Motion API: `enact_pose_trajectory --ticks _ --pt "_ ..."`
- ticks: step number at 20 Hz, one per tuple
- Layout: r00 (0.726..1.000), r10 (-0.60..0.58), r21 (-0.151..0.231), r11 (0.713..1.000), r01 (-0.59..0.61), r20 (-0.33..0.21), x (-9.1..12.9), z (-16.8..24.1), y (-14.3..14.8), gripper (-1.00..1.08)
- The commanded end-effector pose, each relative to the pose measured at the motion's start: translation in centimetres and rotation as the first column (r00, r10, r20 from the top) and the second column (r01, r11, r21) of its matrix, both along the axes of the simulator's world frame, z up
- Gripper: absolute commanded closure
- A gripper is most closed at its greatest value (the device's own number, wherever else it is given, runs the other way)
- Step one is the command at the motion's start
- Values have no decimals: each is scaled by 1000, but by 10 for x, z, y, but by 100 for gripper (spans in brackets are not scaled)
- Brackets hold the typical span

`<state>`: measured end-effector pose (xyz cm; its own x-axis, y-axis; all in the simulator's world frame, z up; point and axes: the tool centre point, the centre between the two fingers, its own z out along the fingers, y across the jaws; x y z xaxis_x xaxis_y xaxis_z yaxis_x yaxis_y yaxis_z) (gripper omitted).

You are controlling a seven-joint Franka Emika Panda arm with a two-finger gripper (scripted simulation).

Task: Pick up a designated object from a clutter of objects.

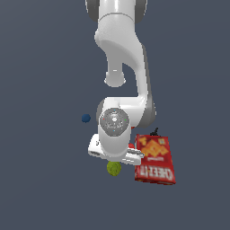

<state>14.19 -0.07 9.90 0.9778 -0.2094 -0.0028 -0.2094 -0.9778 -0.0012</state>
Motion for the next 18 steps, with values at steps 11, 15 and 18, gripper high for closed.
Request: enact_pose_trajectory --ticks 11,15,18 --pt "1000 -10 -2 1000 10 1 2 -22 -2 -92" --pt "1000 -10 -2 1000 10 2 2 -44 -2 -92" --pt "1000 -11 -2 1000 11 2 2 -55 -2 -92"
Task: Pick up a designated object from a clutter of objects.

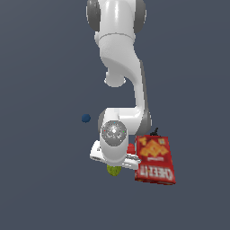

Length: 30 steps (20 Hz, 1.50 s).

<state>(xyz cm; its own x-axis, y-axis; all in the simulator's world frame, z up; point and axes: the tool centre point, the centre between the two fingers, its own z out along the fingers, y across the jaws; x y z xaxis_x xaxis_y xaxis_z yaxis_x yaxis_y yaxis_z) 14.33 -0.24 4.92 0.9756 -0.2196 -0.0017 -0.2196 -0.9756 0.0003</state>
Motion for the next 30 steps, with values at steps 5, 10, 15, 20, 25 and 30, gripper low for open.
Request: enact_pose_trajectory --ticks 5,10,15,20,25,30 --pt "1000 0 0 1000 0 2 2 -8 0 -92" --pt "1000 0 0 1000 0 2 2 -8 0 108" --pt "1000 0 0 1000 0 2 2 -8 0 108" --pt "1000 0 0 1000 0 0 0 -5 2 108" --pt "1000 0 0 1000 0 0 -5 9 10 108" --pt "1000 0 0 1000 0 0 -14 35 24 108"
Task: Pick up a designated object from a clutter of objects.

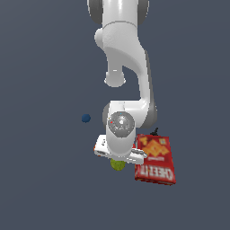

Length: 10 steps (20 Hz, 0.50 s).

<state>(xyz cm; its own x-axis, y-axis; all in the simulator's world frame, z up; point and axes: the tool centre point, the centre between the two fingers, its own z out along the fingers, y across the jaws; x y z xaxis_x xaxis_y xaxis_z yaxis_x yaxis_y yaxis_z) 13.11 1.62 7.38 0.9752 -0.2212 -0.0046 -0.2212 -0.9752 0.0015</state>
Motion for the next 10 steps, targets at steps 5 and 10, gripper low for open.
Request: enact_pose_trajectory --ticks 5,10 --pt "1000 1 1 1000 -1 4 -16 50 28 108" --pt "1000 1 0 1000 -1 4 -34 102 56 108"
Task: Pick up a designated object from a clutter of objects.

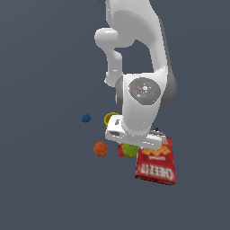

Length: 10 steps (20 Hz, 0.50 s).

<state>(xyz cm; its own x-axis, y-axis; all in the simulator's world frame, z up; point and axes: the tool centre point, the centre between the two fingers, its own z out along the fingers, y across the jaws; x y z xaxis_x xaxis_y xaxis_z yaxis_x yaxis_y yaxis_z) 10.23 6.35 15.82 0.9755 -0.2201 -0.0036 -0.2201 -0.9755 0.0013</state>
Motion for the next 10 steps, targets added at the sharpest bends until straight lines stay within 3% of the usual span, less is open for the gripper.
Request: enact_pose_trajectory --ticks 1,10 --pt "1000 0 0 1000 0 3 -9 28 15 108" --pt "1000 0 -2 1000 0 4 -40 123 67 108"
